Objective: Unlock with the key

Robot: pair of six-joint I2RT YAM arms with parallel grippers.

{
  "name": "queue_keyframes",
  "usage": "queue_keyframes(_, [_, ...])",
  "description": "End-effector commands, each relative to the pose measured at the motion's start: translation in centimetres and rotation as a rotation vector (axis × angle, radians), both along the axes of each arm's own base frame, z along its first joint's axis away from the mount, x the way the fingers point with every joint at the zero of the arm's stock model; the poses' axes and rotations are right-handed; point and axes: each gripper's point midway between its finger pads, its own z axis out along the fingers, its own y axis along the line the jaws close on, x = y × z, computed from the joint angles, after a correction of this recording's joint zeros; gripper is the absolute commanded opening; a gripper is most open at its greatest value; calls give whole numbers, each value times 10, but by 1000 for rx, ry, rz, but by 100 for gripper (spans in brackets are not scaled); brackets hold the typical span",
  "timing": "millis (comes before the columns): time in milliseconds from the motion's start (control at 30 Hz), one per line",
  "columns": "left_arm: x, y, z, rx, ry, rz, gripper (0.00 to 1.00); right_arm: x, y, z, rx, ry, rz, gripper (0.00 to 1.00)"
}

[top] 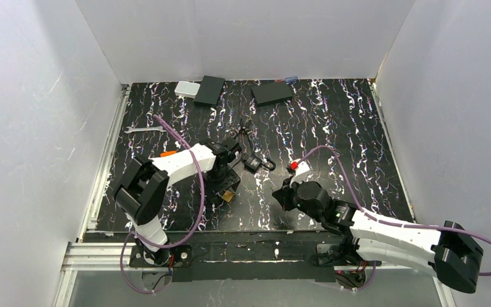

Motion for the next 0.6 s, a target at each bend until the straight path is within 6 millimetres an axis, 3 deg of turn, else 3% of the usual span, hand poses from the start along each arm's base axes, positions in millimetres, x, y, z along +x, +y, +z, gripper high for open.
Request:
queue_keyframes(0, [6,6,-1,64,-19,40,71,5,-3,11,59,-32,-37,1])
queue_keyframes(233, [3,15,-13,120,-18,71,67,4,-6,13,74,-39,-42,1])
queue_keyframes(500, [4,11,-33,108,-21,82,65,4,-7,13,78,-41,-42,1])
queue_keyframes(567, [3,11,-35,112,-18,78,59,3,-7,13,79,-40,-42,1])
